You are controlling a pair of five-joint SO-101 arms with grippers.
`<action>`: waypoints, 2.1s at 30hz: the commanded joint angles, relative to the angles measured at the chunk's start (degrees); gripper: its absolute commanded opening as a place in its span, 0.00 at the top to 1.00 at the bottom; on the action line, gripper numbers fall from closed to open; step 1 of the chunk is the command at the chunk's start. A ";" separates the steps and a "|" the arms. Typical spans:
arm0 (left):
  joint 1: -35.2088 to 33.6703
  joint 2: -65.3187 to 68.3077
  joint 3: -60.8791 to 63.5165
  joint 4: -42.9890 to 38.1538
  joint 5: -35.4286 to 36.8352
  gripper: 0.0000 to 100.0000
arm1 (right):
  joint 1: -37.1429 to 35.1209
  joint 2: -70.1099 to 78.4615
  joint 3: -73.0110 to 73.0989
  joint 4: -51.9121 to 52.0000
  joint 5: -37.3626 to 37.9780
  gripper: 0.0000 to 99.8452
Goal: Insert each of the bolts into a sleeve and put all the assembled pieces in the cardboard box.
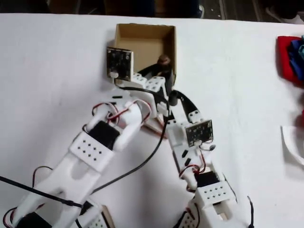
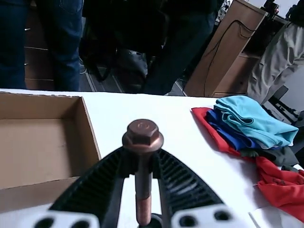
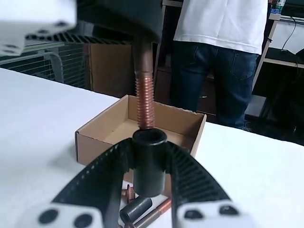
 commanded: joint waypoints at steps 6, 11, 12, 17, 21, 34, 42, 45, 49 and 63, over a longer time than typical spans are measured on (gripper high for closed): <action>0.62 -2.46 -2.33 0.18 0.18 0.97 | -0.75 -1.45 -0.44 0.31 0.44 0.98; 1.76 -2.37 0.48 -0.18 -0.44 0.97 | -0.75 -1.45 -0.44 0.31 0.44 0.98; 2.37 -2.37 0.92 -0.26 -0.44 0.97 | -0.75 -1.45 -0.44 0.31 0.44 0.98; 3.25 -2.37 1.54 -0.26 -0.44 0.97 | -0.75 -1.45 -0.53 0.31 0.44 0.98; 3.08 -2.37 1.19 -0.26 -0.44 0.97 | -0.75 -1.45 -0.53 0.31 0.44 0.98; 3.25 -1.85 4.18 0.18 -0.79 0.97 | -0.75 -1.45 -0.62 0.13 0.44 0.98; 3.34 6.24 2.24 0.26 -7.12 0.97 | -0.75 -1.45 -0.62 0.22 0.35 0.98; 3.25 6.33 -0.13 1.93 -7.30 0.96 | -0.75 -1.45 -0.62 0.22 0.35 0.98; 2.99 6.33 -3.74 10.55 -7.03 0.80 | -0.75 -1.45 -0.62 0.22 0.35 0.98; 2.29 6.15 -10.42 18.90 -7.03 0.71 | -0.40 -1.45 -0.62 0.22 0.35 0.98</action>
